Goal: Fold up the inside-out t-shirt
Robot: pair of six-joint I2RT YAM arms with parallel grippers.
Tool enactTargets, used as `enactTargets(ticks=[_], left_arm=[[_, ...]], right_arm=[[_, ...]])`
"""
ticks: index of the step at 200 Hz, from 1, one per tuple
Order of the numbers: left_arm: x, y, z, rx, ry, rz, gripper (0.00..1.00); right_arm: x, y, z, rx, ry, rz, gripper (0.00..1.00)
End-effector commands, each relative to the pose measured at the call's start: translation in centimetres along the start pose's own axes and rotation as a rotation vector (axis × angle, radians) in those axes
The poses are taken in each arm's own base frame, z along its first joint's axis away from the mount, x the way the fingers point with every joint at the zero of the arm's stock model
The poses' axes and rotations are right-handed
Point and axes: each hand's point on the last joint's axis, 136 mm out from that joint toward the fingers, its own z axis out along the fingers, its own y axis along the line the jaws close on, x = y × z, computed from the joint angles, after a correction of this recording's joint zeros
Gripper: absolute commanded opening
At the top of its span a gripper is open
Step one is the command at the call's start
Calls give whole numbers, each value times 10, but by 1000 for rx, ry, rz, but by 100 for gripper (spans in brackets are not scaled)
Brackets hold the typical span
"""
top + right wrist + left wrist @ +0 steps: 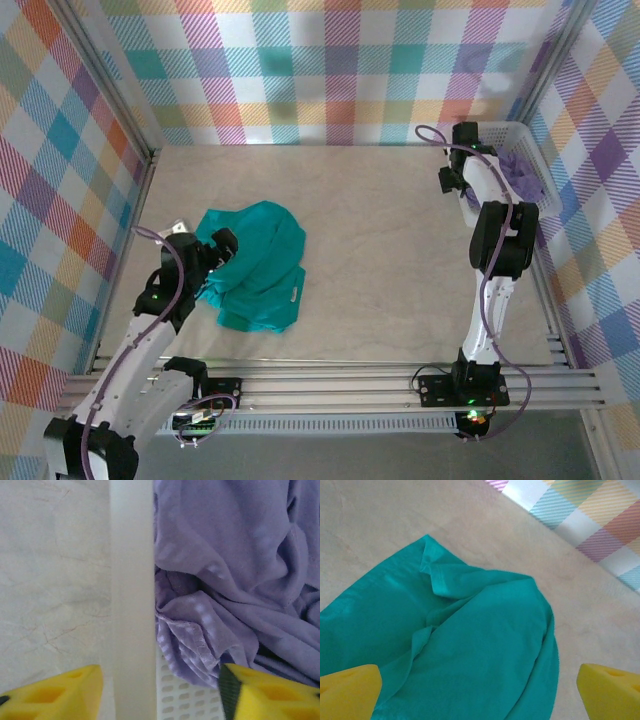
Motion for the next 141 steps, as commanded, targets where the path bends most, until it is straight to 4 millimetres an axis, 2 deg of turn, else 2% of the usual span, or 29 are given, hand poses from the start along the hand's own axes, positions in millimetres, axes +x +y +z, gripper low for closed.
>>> enactTargets(ticks=[1, 18, 32, 44, 66, 84, 101, 117, 141], left_arm=[[10, 10, 12, -41, 24, 24, 100], [23, 17, 23, -72, 76, 19, 100], [36, 23, 31, -91, 128, 2, 100], [44, 32, 35, -123, 151, -13, 100], [52, 50, 36, -186, 164, -20, 99], [54, 71, 32, -261, 154, -15, 99], [56, 84, 32, -287, 137, -29, 98], [61, 80, 38, -249, 160, -45, 93], [72, 70, 52, -196, 219, -68, 84]], right_arm=[[-37, 28, -83, -66, -190, -13, 71], [-45, 85, -136, -190, -326, -53, 75], [-38, 150, -182, -382, -422, -88, 76], [-17, 212, -214, -562, -465, -139, 77], [39, 316, -248, -876, -390, -195, 77], [89, 379, -257, -1002, -278, -256, 77], [120, 417, -258, -1093, -194, -253, 76], [130, 441, -248, -1147, -131, -214, 73], [116, 466, -231, -1166, -114, -168, 69]])
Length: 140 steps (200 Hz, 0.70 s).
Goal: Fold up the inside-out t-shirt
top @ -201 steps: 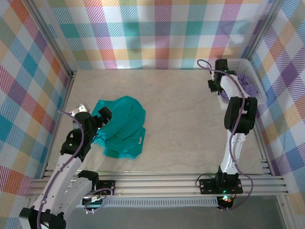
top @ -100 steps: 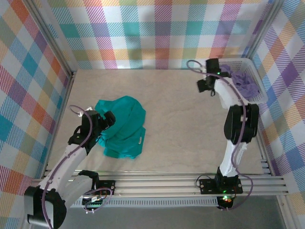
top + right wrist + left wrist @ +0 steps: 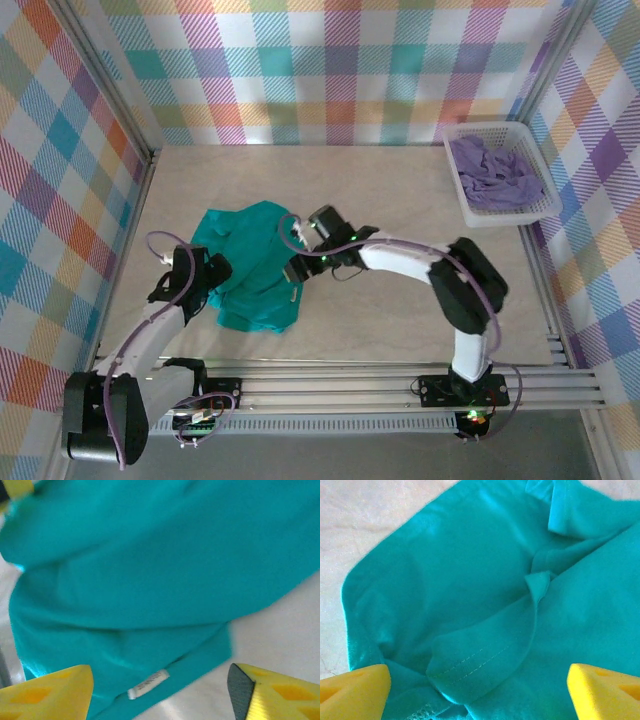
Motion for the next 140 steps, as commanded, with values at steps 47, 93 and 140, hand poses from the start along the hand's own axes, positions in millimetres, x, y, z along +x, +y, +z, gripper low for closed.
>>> enactTargets(ticks=[47, 93, 140], left_arm=[[5, -28, 25, 111, 69, -14, 42], [-31, -65, -18, 294, -38, -58, 4], [-109, -131, -146, 702, -274, -175, 0]], right_arm=[[-67, -16, 46, -40, -125, 124, 30], [-95, -29, -24, 10, -240, 65, 0], [-116, -26, -197, 101, -469, -44, 0]])
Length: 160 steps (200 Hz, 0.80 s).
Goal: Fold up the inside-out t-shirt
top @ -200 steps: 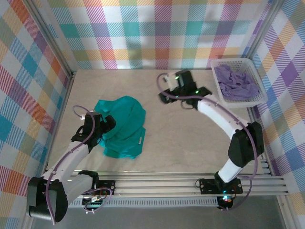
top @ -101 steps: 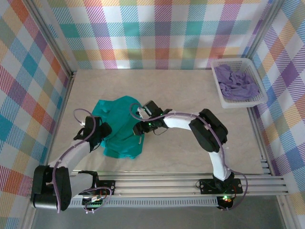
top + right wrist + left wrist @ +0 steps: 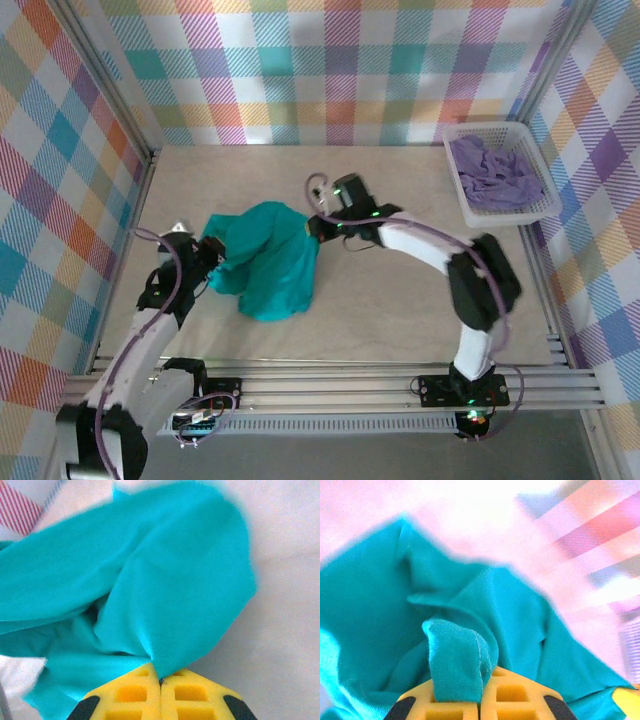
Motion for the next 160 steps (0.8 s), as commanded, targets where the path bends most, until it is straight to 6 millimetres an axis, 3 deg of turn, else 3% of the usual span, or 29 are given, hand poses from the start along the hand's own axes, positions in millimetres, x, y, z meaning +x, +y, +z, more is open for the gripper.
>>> enactTargets(ticks=[1, 22, 46, 63, 79, 95, 113, 125, 140, 151, 160], left_arm=[[-50, -74, -42, 256, -127, -59, 0], [-80, -113, -80, 376, -216, -56, 0], [-102, -143, -112, 437, -270, 1, 0], [-109, -154, -123, 438, -278, 52, 0], [-107, -156, -121, 428, -264, 74, 0], [-99, -150, -103, 392, -221, 80, 0], [-86, -136, -67, 313, -163, 91, 0], [-76, -125, -34, 255, -107, 94, 1], [-60, -116, 9, 197, -23, 99, 4], [-44, -112, 41, 165, 52, 107, 6], [-32, -108, 64, 138, 102, 109, 7]], right_arm=[[-55, 20, -98, 10, -189, -136, 0], [-78, 28, -165, 92, -301, -214, 0], [-92, 37, -227, 197, -399, -290, 0], [-99, 39, -257, 268, -446, -323, 0], [-103, 31, -268, 329, -461, -331, 0], [-107, 19, -255, 354, -451, -311, 0], [-112, -9, -210, 353, -391, -261, 4], [-115, -44, -169, 383, -311, -191, 12], [-107, -103, -120, 474, -167, -84, 30], [-95, -138, -97, 566, -67, -53, 39], [-78, -152, -82, 596, 6, -42, 45]])
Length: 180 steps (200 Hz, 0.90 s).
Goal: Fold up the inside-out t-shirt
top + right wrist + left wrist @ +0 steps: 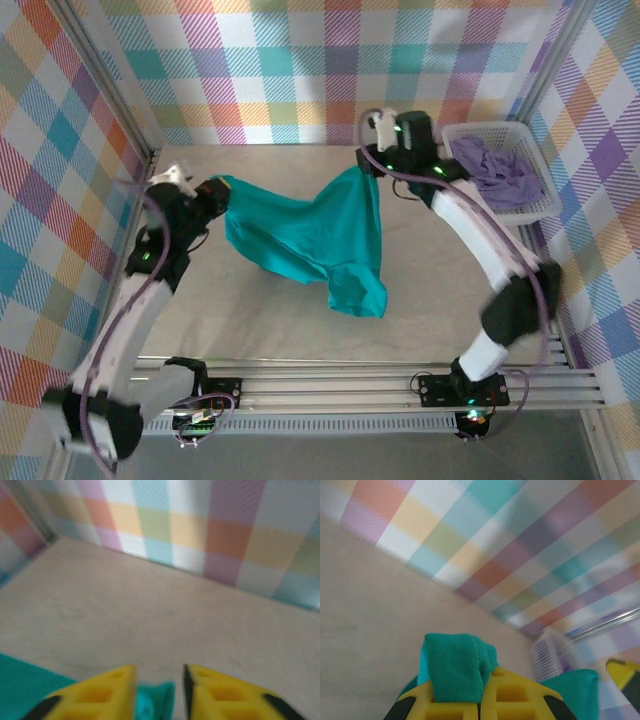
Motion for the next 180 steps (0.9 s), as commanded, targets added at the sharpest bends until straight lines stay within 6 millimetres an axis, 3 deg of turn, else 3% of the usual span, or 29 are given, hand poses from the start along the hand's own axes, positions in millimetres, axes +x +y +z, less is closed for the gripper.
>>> enactTargets(ticks=[1, 20, 49, 70, 92, 123, 153, 180], left_arm=[[35, 21, 51, -67, 136, 24, 7], [57, 38, 83, -111, 207, 15, 12], [75, 63, 101, -179, 244, 31, 14], [80, 68, 105, -184, 256, 37, 14], [79, 76, 102, -219, 238, 63, 14], [79, 78, 98, -231, 242, 79, 14], [85, 69, 98, -184, 266, 52, 14], [85, 69, 94, -188, 266, 60, 15]], right_arm=[[70, -37, 45, 149, 263, 26, 46], [123, -4, 44, 21, 346, 58, 57], [217, 45, 4, -108, 503, 134, 68], [266, 53, -21, -103, 592, 178, 70], [283, 44, -23, -52, 594, 201, 69], [293, 65, -34, -142, 624, 209, 67], [284, 118, -48, -260, 523, 78, 69], [292, 157, -39, -275, 512, -36, 69]])
